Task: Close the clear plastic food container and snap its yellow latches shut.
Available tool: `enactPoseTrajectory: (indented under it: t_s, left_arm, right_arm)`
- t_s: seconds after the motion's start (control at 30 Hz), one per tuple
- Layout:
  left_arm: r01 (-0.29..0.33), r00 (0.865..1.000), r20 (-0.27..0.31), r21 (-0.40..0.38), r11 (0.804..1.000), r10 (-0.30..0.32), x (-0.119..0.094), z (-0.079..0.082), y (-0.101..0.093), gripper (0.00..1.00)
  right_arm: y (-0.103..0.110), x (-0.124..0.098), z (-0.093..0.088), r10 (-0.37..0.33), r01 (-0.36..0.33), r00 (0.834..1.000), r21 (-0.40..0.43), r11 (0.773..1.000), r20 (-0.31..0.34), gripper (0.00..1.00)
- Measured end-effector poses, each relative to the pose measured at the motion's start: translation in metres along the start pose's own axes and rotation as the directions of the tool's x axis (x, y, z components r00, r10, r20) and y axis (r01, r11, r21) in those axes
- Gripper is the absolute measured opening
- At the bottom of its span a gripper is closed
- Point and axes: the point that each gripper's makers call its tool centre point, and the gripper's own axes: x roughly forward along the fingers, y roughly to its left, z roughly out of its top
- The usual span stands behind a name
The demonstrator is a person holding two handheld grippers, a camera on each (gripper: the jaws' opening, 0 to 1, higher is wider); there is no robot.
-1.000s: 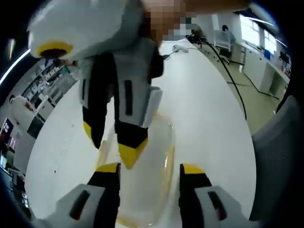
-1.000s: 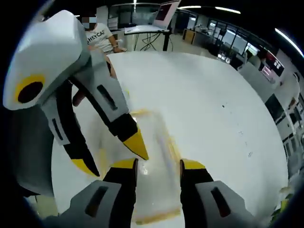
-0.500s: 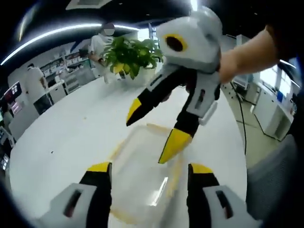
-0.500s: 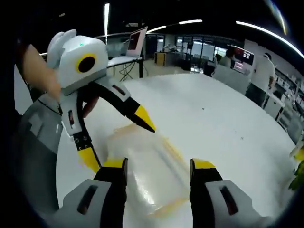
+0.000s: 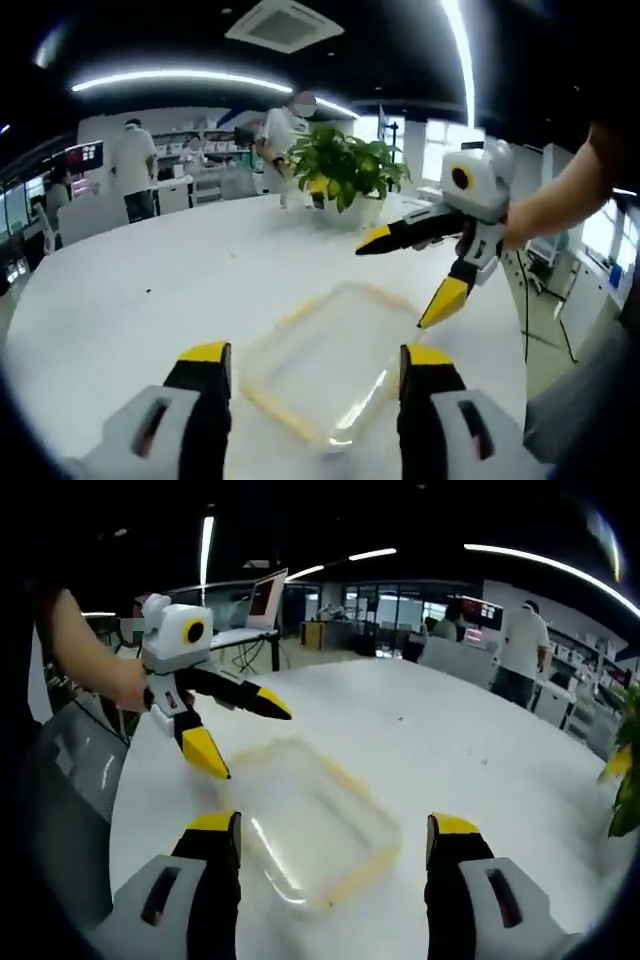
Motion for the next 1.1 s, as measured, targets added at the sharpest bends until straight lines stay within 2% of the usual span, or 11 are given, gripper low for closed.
enactPoseTrajectory:
  t_s: [0.2, 0.33, 0.43, 0.6, 0.97, 1.1]
  left_arm:
    - [-0.013, 1.000, 0.013, -0.048, 0.999, 0.014, -0.003, -0.013, -0.001, 0.69]
    - [-0.026, 1.000, -0.007, -0.063, 0.998, 0.026, -0.003, -0.027, -0.004, 0.70]
    - [-0.032, 0.999, -0.013, -0.074, 0.997, 0.032, -0.003, -0.037, -0.006, 0.70]
    - [-0.015, 1.000, -0.010, -0.089, 0.996, 0.014, 0.003, -0.045, -0.014, 0.72]
    - [-0.022, 0.999, -0.029, -0.128, 0.992, 0.018, 0.018, -0.060, -0.014, 0.71]
    - [-0.025, 0.999, -0.042, -0.125, 0.992, 0.020, 0.024, -0.068, -0.016, 0.71]
  right_arm:
    - [0.006, -0.005, -0.015, -0.004, 0.004, 1.000, 0.026, 1.000, -0.010, 0.76]
    - [0.007, -0.007, -0.031, -0.032, 0.033, 0.999, 0.024, 0.999, -0.018, 0.82]
    - [0.007, -0.007, -0.038, -0.056, 0.057, 0.998, 0.030, 0.998, -0.016, 0.84]
    - [0.015, 0.000, -0.052, -0.053, 0.054, 0.998, 0.054, 0.997, -0.035, 0.82]
    - [0.016, 0.011, -0.071, -0.059, 0.064, 0.997, 0.099, 0.993, -0.052, 0.80]
    - [0.017, 0.015, -0.076, -0.063, 0.068, 0.996, 0.082, 0.994, -0.057, 0.74]
